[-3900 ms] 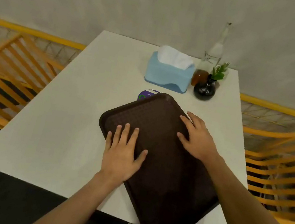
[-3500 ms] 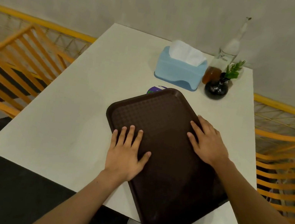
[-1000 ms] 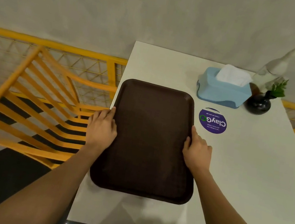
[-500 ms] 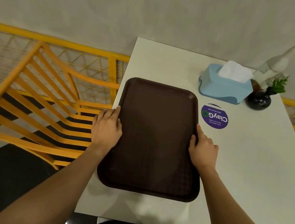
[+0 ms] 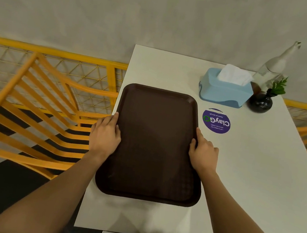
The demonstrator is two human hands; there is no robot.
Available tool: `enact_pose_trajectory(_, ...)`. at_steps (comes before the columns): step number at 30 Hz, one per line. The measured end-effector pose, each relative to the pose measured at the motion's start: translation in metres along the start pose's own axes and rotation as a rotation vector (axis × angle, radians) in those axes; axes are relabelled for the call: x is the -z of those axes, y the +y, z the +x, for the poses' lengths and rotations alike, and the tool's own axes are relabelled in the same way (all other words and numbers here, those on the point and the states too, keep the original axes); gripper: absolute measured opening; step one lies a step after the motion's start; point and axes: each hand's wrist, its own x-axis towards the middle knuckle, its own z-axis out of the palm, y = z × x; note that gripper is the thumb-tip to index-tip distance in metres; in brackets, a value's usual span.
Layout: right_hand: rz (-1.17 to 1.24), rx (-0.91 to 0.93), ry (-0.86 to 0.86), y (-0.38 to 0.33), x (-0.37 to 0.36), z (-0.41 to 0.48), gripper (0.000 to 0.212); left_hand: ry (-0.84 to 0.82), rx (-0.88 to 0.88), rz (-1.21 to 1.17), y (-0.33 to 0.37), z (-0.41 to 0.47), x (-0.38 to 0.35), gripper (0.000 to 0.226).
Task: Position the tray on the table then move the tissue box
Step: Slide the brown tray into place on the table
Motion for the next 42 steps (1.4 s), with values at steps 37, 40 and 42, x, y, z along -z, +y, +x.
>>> enact_pose_trajectory(37,0.226,-0.057,0.087,0.033,0.027,0.032,0.060,0.124,-0.301,-0.256,0.103,0.048,0.013,0.051)
enact_pose_trajectory(40,0.284,-0.035,0.110,0.058,0.047,0.061,0.059,0.112,-0.328,-0.286,0.146,0.062,0.002,0.050)
enact_pose_trajectory(42,0.316,-0.012,0.123,0.076,0.060,0.084,0.058,0.094,-0.331,-0.309,0.177,0.071,-0.007,0.050)
